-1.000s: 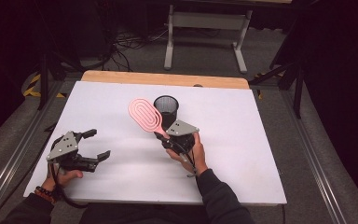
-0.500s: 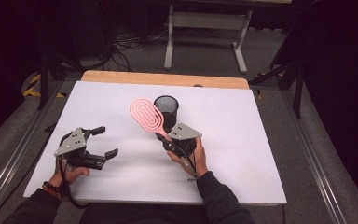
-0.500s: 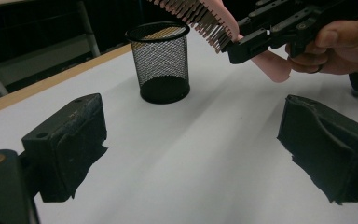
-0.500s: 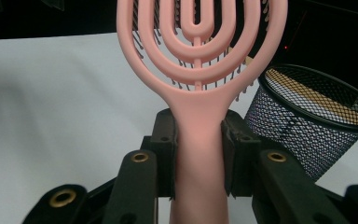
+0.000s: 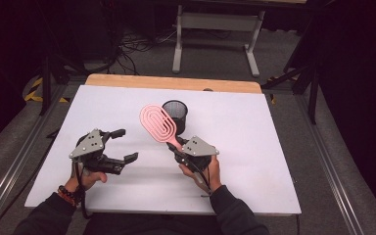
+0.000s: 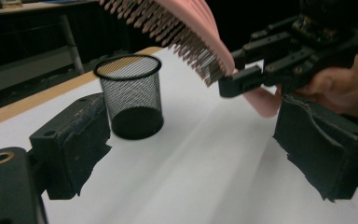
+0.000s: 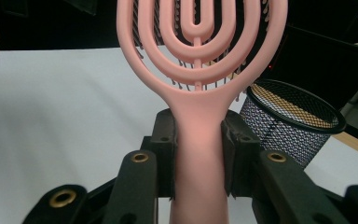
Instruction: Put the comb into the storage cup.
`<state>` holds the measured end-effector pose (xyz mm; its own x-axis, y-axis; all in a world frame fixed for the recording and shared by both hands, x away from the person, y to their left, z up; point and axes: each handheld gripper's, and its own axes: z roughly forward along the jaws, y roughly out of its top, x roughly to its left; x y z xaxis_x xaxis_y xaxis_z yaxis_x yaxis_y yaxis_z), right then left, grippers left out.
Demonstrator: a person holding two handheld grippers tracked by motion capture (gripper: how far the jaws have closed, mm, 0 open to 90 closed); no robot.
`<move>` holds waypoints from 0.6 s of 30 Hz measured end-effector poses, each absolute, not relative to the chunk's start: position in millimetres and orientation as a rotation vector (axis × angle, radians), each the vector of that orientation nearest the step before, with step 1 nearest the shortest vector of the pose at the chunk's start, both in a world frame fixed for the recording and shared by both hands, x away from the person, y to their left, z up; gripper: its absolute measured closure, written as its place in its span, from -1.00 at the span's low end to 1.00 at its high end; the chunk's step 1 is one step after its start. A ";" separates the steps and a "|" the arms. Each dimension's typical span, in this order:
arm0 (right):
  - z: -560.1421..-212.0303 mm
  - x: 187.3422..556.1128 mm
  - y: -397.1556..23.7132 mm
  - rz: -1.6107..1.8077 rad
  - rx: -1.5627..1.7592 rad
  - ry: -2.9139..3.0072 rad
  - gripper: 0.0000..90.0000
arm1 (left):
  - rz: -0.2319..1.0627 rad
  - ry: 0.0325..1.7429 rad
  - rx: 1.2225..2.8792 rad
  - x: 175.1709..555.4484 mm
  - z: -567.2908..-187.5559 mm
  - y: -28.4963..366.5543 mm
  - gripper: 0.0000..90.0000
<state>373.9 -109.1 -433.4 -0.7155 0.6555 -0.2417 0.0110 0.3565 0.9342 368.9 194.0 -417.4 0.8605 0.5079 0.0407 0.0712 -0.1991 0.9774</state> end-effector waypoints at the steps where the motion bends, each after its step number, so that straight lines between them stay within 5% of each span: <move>1: -433.6 371.5 -110.2 1.387 0.573 2.014 0.54 | 0.416 0.446 1.738 369.1 -415.1 190.2 -0.75; 18: -432.2 353.8 -117.8 1.401 0.561 1.931 0.54 | 0.220 0.455 1.610 392.2 -403.2 130.8 -0.61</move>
